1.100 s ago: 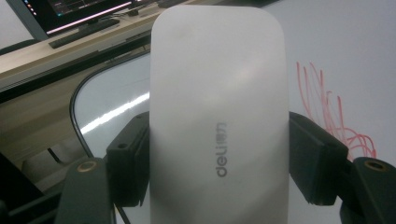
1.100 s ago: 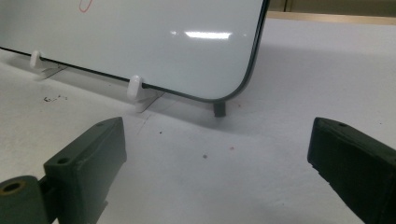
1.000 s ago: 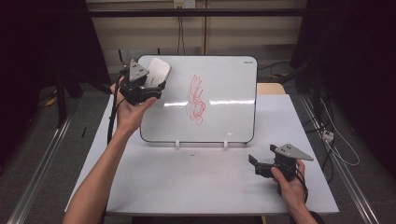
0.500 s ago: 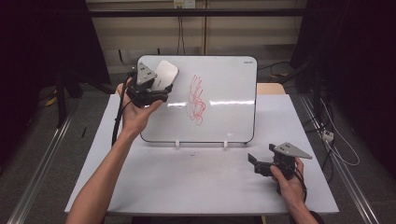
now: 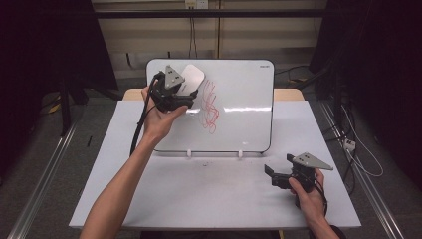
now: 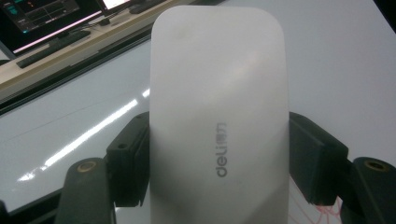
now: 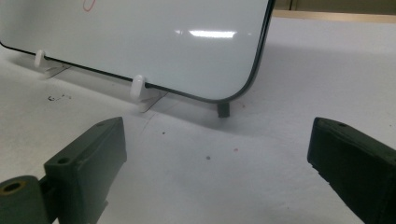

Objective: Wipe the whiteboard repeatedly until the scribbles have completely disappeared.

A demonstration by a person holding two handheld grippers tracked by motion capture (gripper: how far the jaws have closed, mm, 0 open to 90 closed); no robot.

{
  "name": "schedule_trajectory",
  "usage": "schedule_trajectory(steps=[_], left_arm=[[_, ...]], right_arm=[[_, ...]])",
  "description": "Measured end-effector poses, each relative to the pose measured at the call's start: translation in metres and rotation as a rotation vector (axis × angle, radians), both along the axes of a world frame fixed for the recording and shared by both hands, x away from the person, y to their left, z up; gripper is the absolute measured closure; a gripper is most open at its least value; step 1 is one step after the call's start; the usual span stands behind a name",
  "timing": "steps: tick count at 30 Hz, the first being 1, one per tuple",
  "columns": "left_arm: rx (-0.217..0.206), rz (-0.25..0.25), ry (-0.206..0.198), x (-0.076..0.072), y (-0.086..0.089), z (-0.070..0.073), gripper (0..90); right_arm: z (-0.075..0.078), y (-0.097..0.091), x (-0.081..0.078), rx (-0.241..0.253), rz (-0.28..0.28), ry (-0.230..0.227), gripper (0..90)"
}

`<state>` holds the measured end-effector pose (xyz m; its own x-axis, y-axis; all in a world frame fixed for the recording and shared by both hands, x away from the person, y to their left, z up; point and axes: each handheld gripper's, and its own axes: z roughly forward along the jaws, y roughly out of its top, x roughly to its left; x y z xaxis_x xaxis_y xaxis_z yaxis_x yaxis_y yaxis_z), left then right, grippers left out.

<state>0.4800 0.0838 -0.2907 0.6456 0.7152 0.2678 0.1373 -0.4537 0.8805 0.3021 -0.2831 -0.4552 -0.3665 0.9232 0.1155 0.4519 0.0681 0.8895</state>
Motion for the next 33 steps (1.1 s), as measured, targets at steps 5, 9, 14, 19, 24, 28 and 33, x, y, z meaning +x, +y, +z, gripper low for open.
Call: schedule_trajectory(steps=[5,9,14,19,24,28,33], left_arm=[[0.012,0.008,-0.007,0.003,-0.005,0.004,31.2],[0.027,0.021,-0.018,0.008,-0.009,0.007,31.2],[0.054,0.042,-0.029,0.016,-0.014,0.008,31.2],[0.065,0.063,-0.036,0.023,-0.023,0.009,31.2],[0.084,0.062,-0.043,0.027,-0.031,0.007,31.2],[0.106,0.058,-0.041,0.028,-0.035,0.003,31.2],[0.13,0.057,-0.041,0.031,-0.041,-0.004,31.2]], right_arm=[[0.0,0.0,0.0,0.0,0.001,-0.001,4.6],[0.0,0.0,0.0,-0.001,0.0,0.0,4.6],[0.0,0.0,0.0,-0.001,0.0,0.001,4.6],[0.0,0.0,0.0,-0.001,0.001,0.003,4.6],[0.0,0.0,0.0,0.004,0.001,0.002,4.6],[-0.001,-0.001,0.0,0.003,0.002,0.004,4.6],[0.0,0.0,0.0,0.004,0.004,0.004,4.6]])
